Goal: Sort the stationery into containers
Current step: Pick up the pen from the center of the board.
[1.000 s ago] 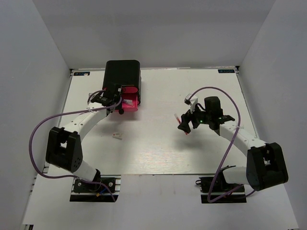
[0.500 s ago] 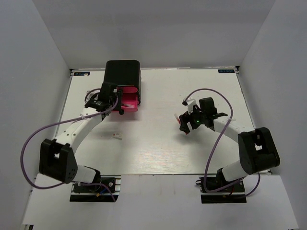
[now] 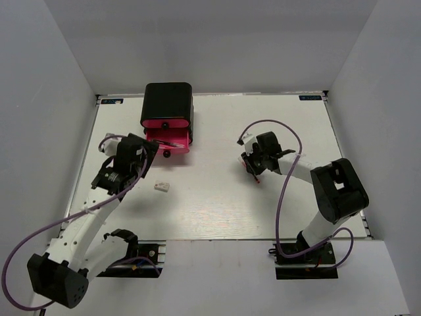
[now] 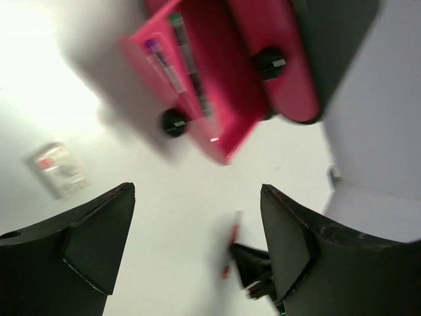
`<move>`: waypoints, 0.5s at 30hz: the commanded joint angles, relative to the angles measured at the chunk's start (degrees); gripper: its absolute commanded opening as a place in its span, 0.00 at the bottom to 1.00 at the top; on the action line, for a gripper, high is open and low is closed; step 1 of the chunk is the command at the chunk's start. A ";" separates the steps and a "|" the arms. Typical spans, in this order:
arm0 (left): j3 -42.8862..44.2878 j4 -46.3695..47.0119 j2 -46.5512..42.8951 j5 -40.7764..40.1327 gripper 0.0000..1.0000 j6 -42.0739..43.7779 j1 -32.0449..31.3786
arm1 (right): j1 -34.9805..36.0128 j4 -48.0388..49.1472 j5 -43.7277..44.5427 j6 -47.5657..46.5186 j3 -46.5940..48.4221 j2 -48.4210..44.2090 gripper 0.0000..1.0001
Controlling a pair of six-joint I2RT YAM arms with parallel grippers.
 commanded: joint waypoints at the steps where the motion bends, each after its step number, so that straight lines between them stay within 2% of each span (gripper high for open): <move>1: -5.02 -4.58 -4.61 0.49 0.87 3.93 -0.23 | 1.30 -0.11 2.85 -1.28 1.00 0.75 0.26; 3: -7.92 -4.58 -7.59 0.50 0.87 3.93 -0.23 | 1.83 -0.64 3.38 -2.08 0.47 0.84 0.15; 5: -9.86 -4.58 -8.83 0.50 0.87 3.93 -0.23 | 2.36 -1.08 4.26 -3.48 -0.32 0.67 0.08; 6: -9.87 -4.58 -8.84 0.50 0.87 3.93 -0.23 | 2.53 -1.34 4.44 -3.75 -0.32 0.75 0.00; 11: -12.95 -1.86 -8.84 2.43 0.87 3.93 -0.23 | 3.15 -4.24 2.51 -8.32 2.92 0.67 0.00; 15: -15.66 0.52 -8.84 4.53 0.88 3.93 -0.23 | 3.50 -6.53 -5.55 -11.21 9.77 -1.09 0.00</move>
